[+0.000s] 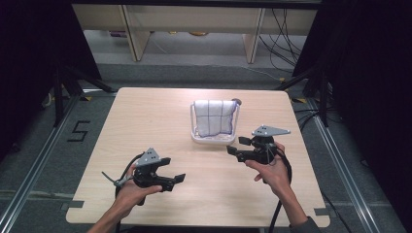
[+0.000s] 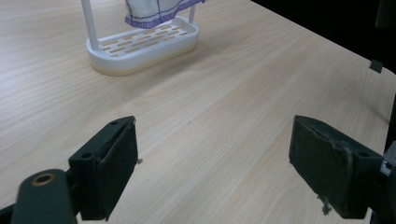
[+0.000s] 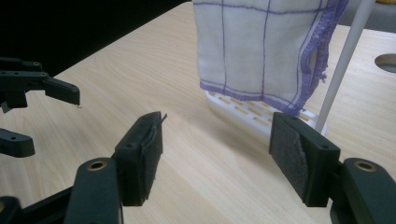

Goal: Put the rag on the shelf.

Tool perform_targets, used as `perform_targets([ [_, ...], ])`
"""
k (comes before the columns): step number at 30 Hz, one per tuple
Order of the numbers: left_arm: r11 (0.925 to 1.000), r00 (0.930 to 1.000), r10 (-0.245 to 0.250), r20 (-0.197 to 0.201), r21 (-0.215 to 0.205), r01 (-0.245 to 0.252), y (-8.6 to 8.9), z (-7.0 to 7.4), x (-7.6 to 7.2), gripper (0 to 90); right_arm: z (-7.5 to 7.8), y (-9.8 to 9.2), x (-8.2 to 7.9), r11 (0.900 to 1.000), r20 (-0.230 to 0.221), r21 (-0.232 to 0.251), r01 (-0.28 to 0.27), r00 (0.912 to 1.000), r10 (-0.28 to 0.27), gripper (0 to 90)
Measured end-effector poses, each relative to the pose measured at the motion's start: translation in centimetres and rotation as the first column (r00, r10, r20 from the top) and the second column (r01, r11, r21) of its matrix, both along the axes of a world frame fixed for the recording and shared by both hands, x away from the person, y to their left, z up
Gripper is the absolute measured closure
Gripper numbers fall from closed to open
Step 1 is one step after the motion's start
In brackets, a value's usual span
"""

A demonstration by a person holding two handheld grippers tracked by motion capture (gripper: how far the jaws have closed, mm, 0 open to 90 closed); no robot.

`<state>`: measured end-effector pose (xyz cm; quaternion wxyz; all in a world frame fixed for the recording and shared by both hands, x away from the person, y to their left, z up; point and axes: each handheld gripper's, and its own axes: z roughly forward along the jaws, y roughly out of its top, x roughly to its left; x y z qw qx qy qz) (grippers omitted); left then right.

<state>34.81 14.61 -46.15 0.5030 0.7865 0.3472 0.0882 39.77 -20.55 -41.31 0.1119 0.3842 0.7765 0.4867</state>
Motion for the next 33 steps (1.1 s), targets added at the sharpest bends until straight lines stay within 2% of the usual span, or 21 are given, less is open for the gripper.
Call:
perform_targets([
  [1, 0.9999, 0.9999, 0.013, 0.000, -0.006, -0.013, 0.0, 0.0, -0.1, 15.3, 0.0, 0.1, -0.2, 1.000, -0.025, 0.015, 0.005, 0.9997, -0.005, 35.7],
  [2, 1.0000, 1.0000, 0.003, 0.002, 0.000, -0.003, 0.1, 0.0, -0.1, 15.3, -0.1, 0.0, -0.2, 1.000, -0.001, 0.002, 0.005, 1.0000, -0.005, 35.7],
  [4, 0.9999, 0.9999, 0.010, 0.002, -0.005, -0.010, 0.1, -0.1, -0.3, 15.3, -0.2, -0.1, -0.6, 1.000, -0.032, 0.008, 0.016, 0.9994, -0.016, 35.7],
  [5, 1.0000, 1.0000, 0.006, 0.003, -0.004, -0.006, 0.2, -0.2, -0.4, 15.3, -0.3, -0.1, -0.5, 1.000, -0.005, 0.004, 0.006, 1.0000, -0.006, 35.7],
  [7, 1.0000, 1.0000, 0.006, -0.001, -0.004, -0.006, 0.2, -0.3, -0.5, 15.3, -0.5, -0.1, -0.7, 1.000, -0.016, 0.014, 0.006, 0.9999, -0.006, 35.7],
  [8, 1.0000, 0.9999, 0.008, -0.006, 0.000, -0.008, 0.2, -0.3, -0.7, 15.3, -0.7, -0.1, -1.2, 1.000, -0.035, 0.011, 0.007, 0.9994, -0.006, 35.7],
  [10, 1.0000, 1.0000, -0.003, -0.006, -0.001, 0.003, 0.3, -0.5, -0.8, 15.3, -0.8, -0.2, -1.4, 1.000, -0.036, 0.015, 0.006, 0.9993, -0.005, 35.7],
  [11, 1.0000, 1.0000, 0.000, -0.006, -0.006, 0.000, 0.3, -0.6, -1.0, 15.3, -0.9, -0.3, -1.5, 1.000, -0.020, 0.004, -0.009, 0.9998, 0.010, 35.9],
  [12, 1.0000, 1.0000, -0.001, -0.003, -0.009, 0.001, 0.4, -0.6, -1.0, 15.3, -1.0, -0.2, -1.8, 1.000, -0.028, 0.014, -0.001, 0.9996, 0.001, 36.0],
  [13, 1.0000, 1.0000, -0.006, -0.005, 0.006, 0.006, 0.6, -0.6, -1.1, 15.3, -1.1, -0.2, -2.1, 1.000, -0.042, 0.013, 0.003, 0.9991, -0.002, 36.0],
  [14, 1.0000, 1.0000, 0.004, -0.005, 0.001, -0.004, 0.7, -0.6, -1.4, 15.2, -1.3, -0.4, -2.2, 1.000, -0.011, -0.005, -0.011, 0.9999, 0.011, 35.9],
  [17, 1.0000, 1.0000, -0.008, 0.005, 0.000, 0.008, 0.9, -0.8, -1.6, 15.3, -1.5, -0.3, -2.6, 1.000, -0.024, 0.002, -0.017, 0.9996, 0.017, 35.8],
  [18, 0.9999, 1.0000, 0.003, 0.001, 0.012, -0.003, 0.9, -0.8, -1.8, 15.3, -1.6, -0.2, -2.9, 1.000, -0.032, 0.010, -0.016, 0.9994, 0.016, 35.7],
  [19, 1.0000, 1.0000, -0.003, 0.004, 0.005, 0.003, 1.0, -1.0, -2.0, 15.3, -1.7, -0.3, -3.0, 1.000, -0.019, 0.001, -0.023, 0.9996, 0.023, 35.5],
  [21, 1.0000, 1.0000, -0.007, 0.002, 0.006, 0.007, 1.1, -1.3, -2.4, 15.3, -2.0, -0.1, -3.7, 1.000, -0.052, 0.018, -0.021, 0.9984, 0.022, 35.5],
  [22, 1.0000, 1.0000, -0.005, -0.001, 0.007, 0.005, 1.1, -1.4, -2.6, 15.3, -2.2, -0.1, -3.8, 0.999, -0.029, 0.013, -0.030, 0.9991, 0.031, 35.5],
  [24, 0.9997, 0.9999, -0.012, -0.007, 0.020, 0.012, 1.3, -1.5, -3.0, 15.3, -2.6, -0.1, -4.2, 0.999, -0.041, 0.013, -0.035, 0.9985, 0.036, 35.4],
  [27, 0.9999, 1.0000, -0.004, -0.006, 0.011, 0.004, 1.5, -2.0, -3.6, 15.3, -3.3, 0.0, -4.9, 0.999, -0.057, 0.019, -0.039, 0.9976, 0.040, 35.1],
  [28, 0.9998, 0.9998, -0.012, -0.013, 0.016, 0.012, 1.5, -2.1, -3.8, 15.3, -3.4, -0.1, -4.9, 0.999, -0.044, 0.007, -0.051, 0.9977, 0.051, 34.9],
  [29, 0.9996, 0.9998, -0.019, -0.009, 0.020, 0.019, 1.6, -2.3, -3.9, 15.3, -3.6, 0.1, -5.3, 0.999, -0.068, 0.020, -0.037, 0.9970, 0.038, 34.9],
  [33, 0.9996, 0.9999, -0.014, -0.005, 0.023, 0.014, 1.6, -2.7, -4.6, 15.3, -4.2, -0.1, -6.0, 0.999, -0.070, 0.018, -0.047, 0.9964, 0.049, 33.5],
])
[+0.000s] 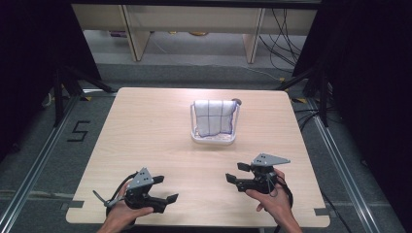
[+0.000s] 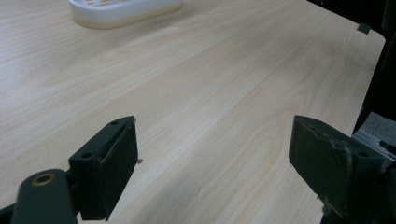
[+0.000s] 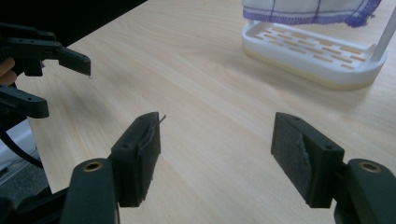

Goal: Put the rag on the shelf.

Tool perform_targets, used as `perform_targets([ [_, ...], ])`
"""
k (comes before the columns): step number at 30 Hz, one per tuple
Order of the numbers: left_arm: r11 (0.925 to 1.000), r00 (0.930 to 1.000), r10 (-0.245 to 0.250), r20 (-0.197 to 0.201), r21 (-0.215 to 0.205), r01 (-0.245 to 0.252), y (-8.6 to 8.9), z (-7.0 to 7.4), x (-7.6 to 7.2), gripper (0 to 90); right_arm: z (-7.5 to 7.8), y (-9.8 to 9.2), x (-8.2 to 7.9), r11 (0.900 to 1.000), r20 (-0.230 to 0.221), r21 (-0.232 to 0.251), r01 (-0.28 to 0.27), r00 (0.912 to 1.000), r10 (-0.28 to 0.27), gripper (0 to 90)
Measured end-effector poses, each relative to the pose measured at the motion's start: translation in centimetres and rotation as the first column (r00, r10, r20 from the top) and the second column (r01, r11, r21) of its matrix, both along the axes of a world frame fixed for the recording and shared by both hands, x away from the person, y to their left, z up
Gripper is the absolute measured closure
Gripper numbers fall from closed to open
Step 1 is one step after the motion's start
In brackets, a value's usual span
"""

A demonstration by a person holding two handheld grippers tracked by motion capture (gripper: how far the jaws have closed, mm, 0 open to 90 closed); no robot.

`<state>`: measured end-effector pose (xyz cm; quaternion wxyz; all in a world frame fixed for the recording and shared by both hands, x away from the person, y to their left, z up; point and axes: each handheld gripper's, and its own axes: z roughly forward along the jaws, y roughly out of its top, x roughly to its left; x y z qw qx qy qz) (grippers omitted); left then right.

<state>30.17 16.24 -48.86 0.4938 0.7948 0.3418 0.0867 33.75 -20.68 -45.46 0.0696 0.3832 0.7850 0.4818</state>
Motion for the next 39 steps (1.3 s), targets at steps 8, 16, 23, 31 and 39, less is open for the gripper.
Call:
perform_targets([
  [8, 0.9997, 0.9999, -0.014, -0.002, 0.021, 0.014, -0.1, -0.7, -1.1, 15.3, -1.0, -0.3, -1.3, 0.999, -0.014, -0.036, 0.005, 0.9999, -0.005, 24.5],
  [16, 0.9987, 0.9998, -0.019, -0.005, 0.047, 0.019, 0.0, -1.0, -1.8, 15.3, -1.8, -0.6, -2.4, 0.998, -0.002, -0.058, -0.008, 1.0000, 0.008, 21.3],
  [23, 0.9970, 0.9998, -0.012, -0.018, 0.077, 0.013, 0.3, -1.2, -2.0, 15.3, -2.6, -0.9, -3.7, 0.989, -0.060, -0.147, -0.006, 0.9982, -0.003, 16.6],
  [31, 0.9962, 0.9995, 0.000, -0.032, 0.087, 0.003, 0.9, -1.4, -2.6, 15.3, -3.1, -2.0, -5.0, 0.983, -0.075, -0.181, 0.016, 0.9967, -0.030, 16.7],
  [39, 0.9958, 0.9999, -0.002, -0.016, 0.092, 0.003, 0.8, -1.6, -2.7, 15.3, -3.5, -2.7, -5.8, 0.979, -0.076, -0.198, 0.035, 0.9958, -0.051, 16.7],
])
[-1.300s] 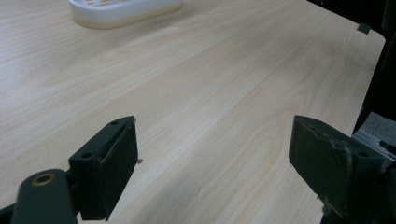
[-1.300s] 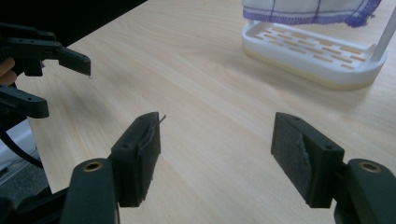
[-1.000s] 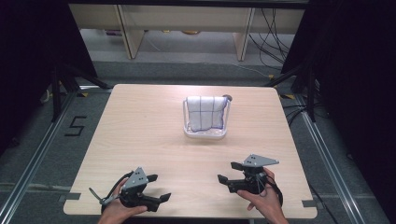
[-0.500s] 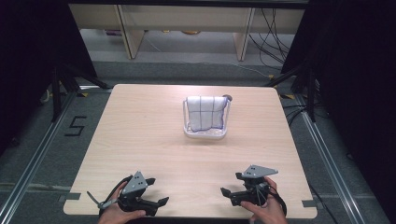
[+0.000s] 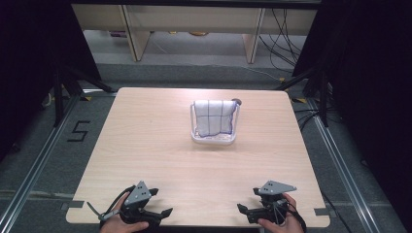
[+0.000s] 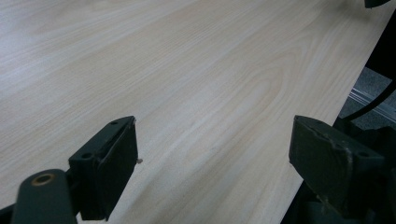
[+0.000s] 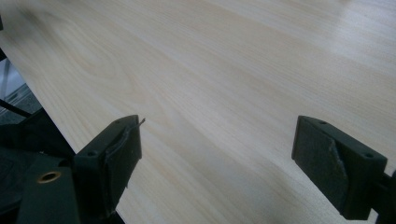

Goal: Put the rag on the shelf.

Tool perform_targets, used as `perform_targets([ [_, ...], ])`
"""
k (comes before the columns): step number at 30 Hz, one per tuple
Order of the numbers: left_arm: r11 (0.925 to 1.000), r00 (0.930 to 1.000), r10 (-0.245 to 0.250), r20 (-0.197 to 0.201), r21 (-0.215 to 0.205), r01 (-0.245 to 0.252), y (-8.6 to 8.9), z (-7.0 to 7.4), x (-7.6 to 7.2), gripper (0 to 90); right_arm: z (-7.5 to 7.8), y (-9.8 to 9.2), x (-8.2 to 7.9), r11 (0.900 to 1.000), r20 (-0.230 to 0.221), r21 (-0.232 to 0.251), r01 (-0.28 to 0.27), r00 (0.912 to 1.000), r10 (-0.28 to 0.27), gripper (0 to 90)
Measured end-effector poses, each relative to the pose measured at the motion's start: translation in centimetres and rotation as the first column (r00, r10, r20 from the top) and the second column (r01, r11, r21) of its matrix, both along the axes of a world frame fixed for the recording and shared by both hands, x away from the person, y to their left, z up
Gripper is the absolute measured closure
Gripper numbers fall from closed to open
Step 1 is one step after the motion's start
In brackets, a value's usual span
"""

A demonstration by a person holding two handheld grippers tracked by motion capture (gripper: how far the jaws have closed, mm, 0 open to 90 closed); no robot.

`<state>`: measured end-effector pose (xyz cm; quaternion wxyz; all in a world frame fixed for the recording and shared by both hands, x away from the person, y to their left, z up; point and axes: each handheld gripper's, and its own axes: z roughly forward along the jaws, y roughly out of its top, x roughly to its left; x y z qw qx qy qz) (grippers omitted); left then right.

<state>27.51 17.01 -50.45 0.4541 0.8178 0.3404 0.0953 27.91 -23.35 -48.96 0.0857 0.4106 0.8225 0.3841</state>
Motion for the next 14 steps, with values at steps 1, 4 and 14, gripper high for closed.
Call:
perform_targets([
  [1, 0.9997, 0.9999, -0.011, 0.001, 0.022, 0.011, 0.11, 0.09, 0.05, 15.3, -0.02, 0.00, 0.03, 1.000, 0.003, -0.009, -0.004, 1.0000, 0.004, 16.6],
  [4, 0.9993, 0.9999, -0.013, -0.003, 0.035, 0.013, 0.11, 0.03, 0.11, 15.3, -0.11, 0.12, 0.10, 1.000, 0.014, -0.017, -0.025, 0.9996, 0.025, 16.6],
  [14, 0.9988, 0.9999, -0.014, 0.000, 0.048, 0.014, 0.17, 0.02, 0.21, 15.3, -0.30, 0.33, 0.23, 0.999, 0.009, -0.026, -0.038, 0.9992, 0.039, 16.7],
])
